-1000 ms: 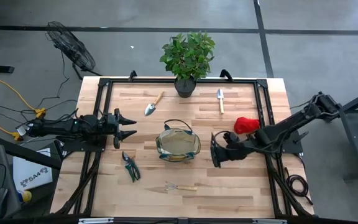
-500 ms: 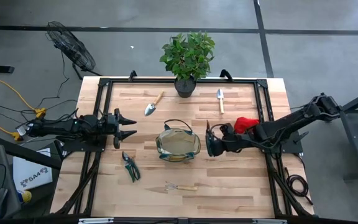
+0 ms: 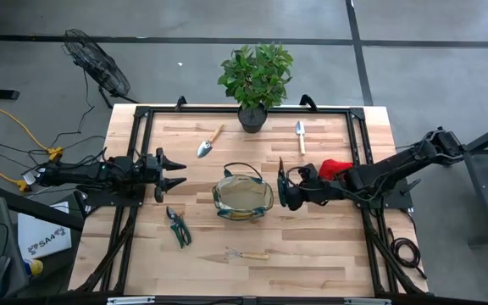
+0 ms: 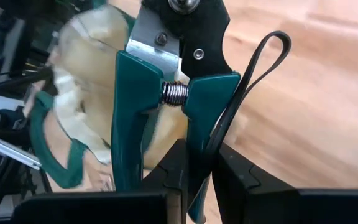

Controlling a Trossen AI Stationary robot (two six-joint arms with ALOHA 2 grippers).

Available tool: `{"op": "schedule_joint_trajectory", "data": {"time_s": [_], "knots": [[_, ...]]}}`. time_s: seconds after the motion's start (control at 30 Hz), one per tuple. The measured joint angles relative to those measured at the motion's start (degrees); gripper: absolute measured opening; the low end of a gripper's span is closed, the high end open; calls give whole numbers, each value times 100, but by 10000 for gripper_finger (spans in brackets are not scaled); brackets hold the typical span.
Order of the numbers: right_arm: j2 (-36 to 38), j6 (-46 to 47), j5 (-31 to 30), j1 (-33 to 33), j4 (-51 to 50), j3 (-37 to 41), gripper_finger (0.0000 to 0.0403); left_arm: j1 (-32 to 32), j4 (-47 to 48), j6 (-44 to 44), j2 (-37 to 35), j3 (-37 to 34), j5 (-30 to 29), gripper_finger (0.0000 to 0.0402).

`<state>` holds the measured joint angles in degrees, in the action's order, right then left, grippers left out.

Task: Pick & Place Garden tools in Gardening bag
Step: Put the right green shear scissors into the gardening bag

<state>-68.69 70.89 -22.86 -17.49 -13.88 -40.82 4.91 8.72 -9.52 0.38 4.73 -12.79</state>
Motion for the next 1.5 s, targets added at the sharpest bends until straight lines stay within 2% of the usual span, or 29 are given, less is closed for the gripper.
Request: {"op": "schedule_joint_trajectory", "data": {"time_s": [0.17,0.4,0.7,0.97,1.33,1.5], "knots": [[2,-638,-107,169,406,-2,38,0,-314,6,0,-26,-212,213],[2,-1326,-198,351,785,-2,38,0,-553,201,2,-24,-59,213],[2,-3223,-386,522,1619,-2,38,-2,-1069,280,2,-9,32,213],[-70,-4474,-396,734,2143,-2,38,-2,-1443,153,299,0,175,213],[-663,-8401,-227,750,3992,-2,38,-2,-2709,-537,1261,9,297,213],[-879,-10340,-165,750,4441,-2,38,-2,-3482,-981,1692,11,285,213]]}}
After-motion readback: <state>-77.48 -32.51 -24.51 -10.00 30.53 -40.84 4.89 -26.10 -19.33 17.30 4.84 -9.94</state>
